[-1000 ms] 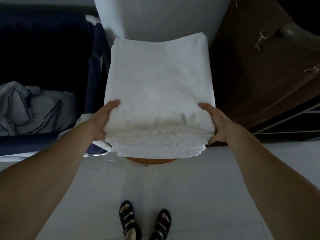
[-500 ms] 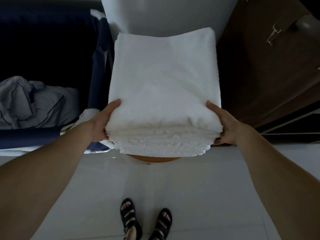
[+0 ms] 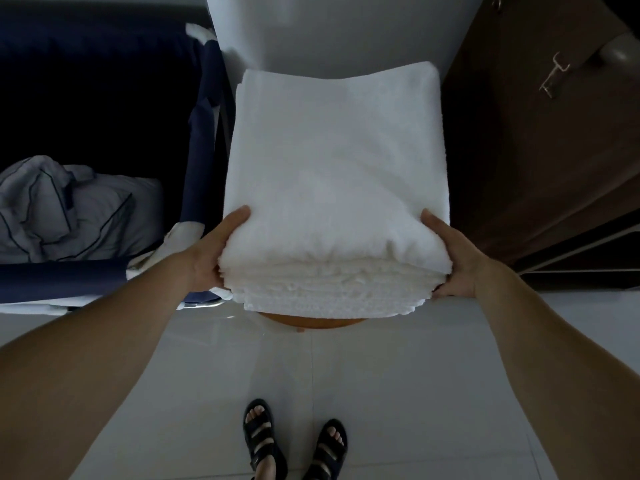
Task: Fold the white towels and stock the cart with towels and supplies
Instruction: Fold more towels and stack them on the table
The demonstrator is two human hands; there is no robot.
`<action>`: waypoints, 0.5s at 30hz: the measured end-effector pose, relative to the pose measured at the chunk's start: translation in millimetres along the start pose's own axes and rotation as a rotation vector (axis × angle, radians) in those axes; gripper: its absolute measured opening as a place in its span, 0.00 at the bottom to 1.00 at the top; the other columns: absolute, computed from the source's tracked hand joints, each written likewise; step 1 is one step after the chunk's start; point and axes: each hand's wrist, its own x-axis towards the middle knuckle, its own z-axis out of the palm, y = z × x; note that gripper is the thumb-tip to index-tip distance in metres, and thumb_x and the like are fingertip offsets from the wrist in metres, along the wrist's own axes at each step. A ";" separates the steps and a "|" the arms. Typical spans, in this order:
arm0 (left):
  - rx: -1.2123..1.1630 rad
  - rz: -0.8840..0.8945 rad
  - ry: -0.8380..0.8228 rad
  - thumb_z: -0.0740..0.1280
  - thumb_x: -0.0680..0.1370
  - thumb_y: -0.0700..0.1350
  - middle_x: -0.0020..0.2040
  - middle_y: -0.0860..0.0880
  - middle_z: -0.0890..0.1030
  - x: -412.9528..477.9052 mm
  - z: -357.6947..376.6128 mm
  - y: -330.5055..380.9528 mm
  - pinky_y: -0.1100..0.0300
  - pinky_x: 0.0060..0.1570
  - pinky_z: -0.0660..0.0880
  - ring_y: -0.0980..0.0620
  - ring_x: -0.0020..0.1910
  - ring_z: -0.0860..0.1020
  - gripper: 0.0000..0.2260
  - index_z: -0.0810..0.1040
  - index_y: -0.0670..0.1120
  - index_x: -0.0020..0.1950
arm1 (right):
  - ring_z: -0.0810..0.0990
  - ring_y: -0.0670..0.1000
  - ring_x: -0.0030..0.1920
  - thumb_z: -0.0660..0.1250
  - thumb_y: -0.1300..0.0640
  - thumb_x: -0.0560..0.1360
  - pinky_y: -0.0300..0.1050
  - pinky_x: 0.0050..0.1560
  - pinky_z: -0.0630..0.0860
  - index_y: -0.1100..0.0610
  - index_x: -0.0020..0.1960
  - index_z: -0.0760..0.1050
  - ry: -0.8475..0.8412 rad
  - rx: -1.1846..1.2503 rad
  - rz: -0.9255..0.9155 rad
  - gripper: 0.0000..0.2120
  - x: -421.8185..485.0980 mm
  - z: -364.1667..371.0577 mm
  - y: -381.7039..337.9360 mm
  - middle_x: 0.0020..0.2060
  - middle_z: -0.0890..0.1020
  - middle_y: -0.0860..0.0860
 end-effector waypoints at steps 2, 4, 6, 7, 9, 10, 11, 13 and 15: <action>-0.017 0.020 -0.015 0.77 0.55 0.71 0.58 0.45 0.84 1.4 -1.8 -6.8 0.41 0.65 0.72 0.42 0.59 0.81 0.43 0.78 0.52 0.65 | 0.80 0.60 0.61 0.73 0.29 0.59 0.63 0.67 0.70 0.53 0.59 0.82 -0.013 0.016 -0.019 0.38 1.7 -1.2 4.3 0.55 0.85 0.57; -0.015 0.036 -0.013 0.78 0.52 0.71 0.59 0.45 0.84 2.2 -2.2 -7.4 0.41 0.64 0.73 0.42 0.59 0.81 0.45 0.79 0.53 0.65 | 0.80 0.60 0.60 0.73 0.30 0.59 0.65 0.66 0.69 0.52 0.55 0.83 0.003 -0.006 -0.051 0.34 -0.6 -1.0 1.7 0.51 0.86 0.56; -0.005 0.043 -0.009 0.79 0.47 0.70 0.58 0.45 0.84 1.4 -1.4 -3.6 0.43 0.60 0.75 0.43 0.57 0.82 0.48 0.79 0.52 0.64 | 0.80 0.60 0.59 0.73 0.30 0.60 0.66 0.64 0.71 0.51 0.53 0.83 0.006 -0.055 -0.088 0.32 -6.7 2.3 -8.2 0.48 0.87 0.55; -0.010 0.021 0.005 0.80 0.45 0.70 0.58 0.45 0.84 1.5 -1.8 -0.9 0.42 0.59 0.75 0.42 0.57 0.82 0.49 0.80 0.52 0.63 | 0.80 0.61 0.58 0.73 0.29 0.60 0.67 0.63 0.71 0.51 0.53 0.83 0.017 -0.084 -0.107 0.31 -10.0 4.2 -14.5 0.48 0.87 0.55; -0.018 -0.026 0.034 0.79 0.46 0.71 0.57 0.44 0.84 0.5 -2.5 4.7 0.37 0.63 0.70 0.39 0.59 0.80 0.48 0.80 0.50 0.62 | 0.81 0.62 0.57 0.72 0.29 0.61 0.67 0.63 0.72 0.51 0.53 0.83 0.022 -0.142 -0.124 0.31 -17.3 6.9 -24.6 0.47 0.87 0.56; -0.021 -0.033 0.043 0.79 0.47 0.71 0.58 0.43 0.83 0.0 -3.1 7.0 0.35 0.64 0.69 0.38 0.60 0.79 0.47 0.80 0.50 0.62 | 0.81 0.62 0.57 0.72 0.28 0.61 0.67 0.63 0.71 0.51 0.53 0.82 0.009 -0.171 -0.126 0.32 -20.2 8.2 -28.5 0.47 0.87 0.56; -0.014 -0.031 0.057 0.79 0.49 0.72 0.58 0.43 0.83 -0.8 -3.1 8.2 0.34 0.64 0.68 0.38 0.60 0.79 0.47 0.80 0.49 0.62 | 0.81 0.62 0.57 0.72 0.27 0.60 0.69 0.63 0.70 0.52 0.54 0.81 0.007 -0.189 -0.115 0.34 -21.2 8.5 -30.9 0.48 0.87 0.57; -0.016 -0.027 0.065 0.77 0.55 0.71 0.57 0.43 0.84 -2.2 -1.3 8.0 0.36 0.64 0.70 0.39 0.58 0.79 0.42 0.80 0.48 0.61 | 0.78 0.64 0.59 0.74 0.26 0.55 0.74 0.65 0.65 0.51 0.56 0.78 0.017 -0.212 -0.071 0.39 -19.5 8.3 -31.0 0.52 0.84 0.60; -0.011 -0.015 0.050 0.75 0.61 0.70 0.54 0.43 0.85 -1.4 -0.5 7.1 0.39 0.64 0.72 0.40 0.57 0.80 0.37 0.80 0.48 0.60 | 0.78 0.64 0.60 0.74 0.27 0.55 0.74 0.65 0.65 0.52 0.59 0.78 0.014 -0.174 -0.070 0.41 -14.8 7.8 -25.7 0.55 0.83 0.60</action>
